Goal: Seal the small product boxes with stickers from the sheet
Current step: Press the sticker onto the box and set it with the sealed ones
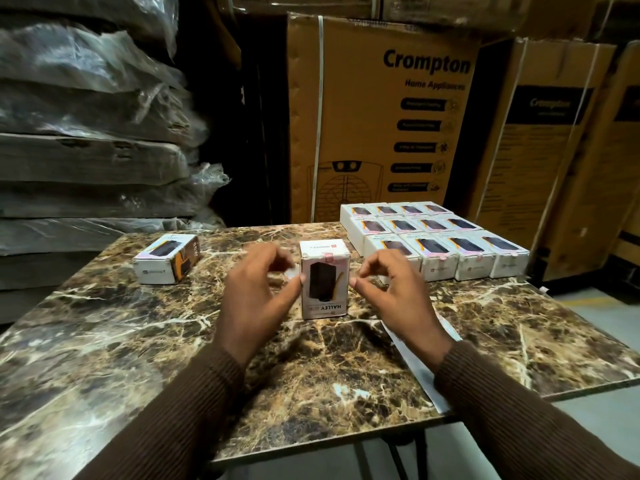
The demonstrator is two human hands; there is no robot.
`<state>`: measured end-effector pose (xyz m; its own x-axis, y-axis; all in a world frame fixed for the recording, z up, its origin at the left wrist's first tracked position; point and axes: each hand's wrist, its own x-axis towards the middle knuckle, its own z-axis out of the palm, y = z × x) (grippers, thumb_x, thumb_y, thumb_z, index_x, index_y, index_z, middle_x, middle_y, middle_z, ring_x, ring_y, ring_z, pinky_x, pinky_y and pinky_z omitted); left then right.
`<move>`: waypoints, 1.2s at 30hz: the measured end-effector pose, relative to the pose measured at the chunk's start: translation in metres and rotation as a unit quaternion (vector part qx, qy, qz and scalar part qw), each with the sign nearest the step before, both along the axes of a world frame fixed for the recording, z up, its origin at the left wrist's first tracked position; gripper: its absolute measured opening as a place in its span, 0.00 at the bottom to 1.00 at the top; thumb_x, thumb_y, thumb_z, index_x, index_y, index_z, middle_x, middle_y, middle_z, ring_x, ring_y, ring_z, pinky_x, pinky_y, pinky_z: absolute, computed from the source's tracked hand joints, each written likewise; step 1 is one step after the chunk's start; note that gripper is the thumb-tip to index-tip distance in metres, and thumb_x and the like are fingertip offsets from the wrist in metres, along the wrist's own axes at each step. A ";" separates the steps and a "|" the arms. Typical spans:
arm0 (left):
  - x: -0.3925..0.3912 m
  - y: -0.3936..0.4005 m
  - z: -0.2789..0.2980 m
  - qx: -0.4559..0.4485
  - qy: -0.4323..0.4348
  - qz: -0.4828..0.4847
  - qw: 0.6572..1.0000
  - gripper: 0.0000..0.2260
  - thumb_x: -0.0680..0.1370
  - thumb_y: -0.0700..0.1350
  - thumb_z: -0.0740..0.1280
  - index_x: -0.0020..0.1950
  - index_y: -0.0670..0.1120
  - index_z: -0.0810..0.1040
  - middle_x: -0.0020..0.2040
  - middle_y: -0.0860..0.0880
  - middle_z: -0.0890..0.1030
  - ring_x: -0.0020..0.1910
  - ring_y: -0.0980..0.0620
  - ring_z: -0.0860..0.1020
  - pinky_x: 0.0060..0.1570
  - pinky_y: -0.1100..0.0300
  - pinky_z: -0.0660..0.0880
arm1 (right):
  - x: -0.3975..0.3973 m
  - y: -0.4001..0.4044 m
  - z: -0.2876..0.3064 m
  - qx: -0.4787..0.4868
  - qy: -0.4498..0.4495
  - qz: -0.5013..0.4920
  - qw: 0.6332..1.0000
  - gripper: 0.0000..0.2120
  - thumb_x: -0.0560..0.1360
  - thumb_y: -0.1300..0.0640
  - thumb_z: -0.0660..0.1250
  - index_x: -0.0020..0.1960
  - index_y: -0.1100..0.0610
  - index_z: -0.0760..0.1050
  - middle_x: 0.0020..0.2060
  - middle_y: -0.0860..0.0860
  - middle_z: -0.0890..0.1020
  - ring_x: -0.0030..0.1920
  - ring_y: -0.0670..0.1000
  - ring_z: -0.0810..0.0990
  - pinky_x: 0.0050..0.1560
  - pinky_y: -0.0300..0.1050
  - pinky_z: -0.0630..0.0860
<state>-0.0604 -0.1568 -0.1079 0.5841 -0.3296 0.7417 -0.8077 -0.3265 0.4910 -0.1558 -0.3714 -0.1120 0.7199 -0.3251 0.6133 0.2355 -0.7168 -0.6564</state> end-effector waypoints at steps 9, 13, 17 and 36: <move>-0.020 -0.012 -0.012 0.089 0.146 -0.022 0.985 0.15 0.80 0.49 0.73 0.66 0.53 0.81 0.64 0.52 0.73 0.63 0.55 0.76 0.62 0.60 0.76 | 0.004 0.012 0.000 0.009 0.059 0.042 0.997 0.09 0.79 0.57 0.74 0.59 0.51 0.83 0.55 0.43 0.82 0.54 0.38 0.81 0.57 0.37 0.80; -0.020 -0.013 0.000 0.071 0.160 -0.013 0.984 0.18 0.80 0.49 0.73 0.70 0.53 0.80 0.59 0.51 0.78 0.54 0.58 0.80 0.54 0.59 0.84 | 0.006 0.006 0.015 0.000 0.057 0.038 0.998 0.12 0.81 0.57 0.71 0.64 0.51 0.83 0.57 0.44 0.80 0.54 0.37 0.78 0.54 0.32 0.76; -0.021 -0.014 0.007 0.113 0.162 -0.005 0.980 0.13 0.81 0.47 0.73 0.65 0.48 0.84 0.49 0.53 0.83 0.40 0.64 0.77 0.34 0.73 0.73 | 0.014 -0.006 0.022 -0.029 0.139 0.051 0.989 0.12 0.81 0.57 0.69 0.63 0.53 0.85 0.58 0.45 0.84 0.54 0.41 0.81 0.59 0.44 0.80; 0.066 -0.069 0.053 0.305 0.163 -0.161 0.924 0.09 0.83 0.46 0.70 0.62 0.54 0.85 0.61 0.53 0.84 0.59 0.54 0.82 0.61 0.53 0.78 | -0.023 0.034 0.021 -0.295 0.156 0.004 0.943 0.13 0.81 0.40 0.66 0.62 0.43 0.78 0.55 0.41 0.78 0.54 0.43 0.76 0.52 0.46 0.76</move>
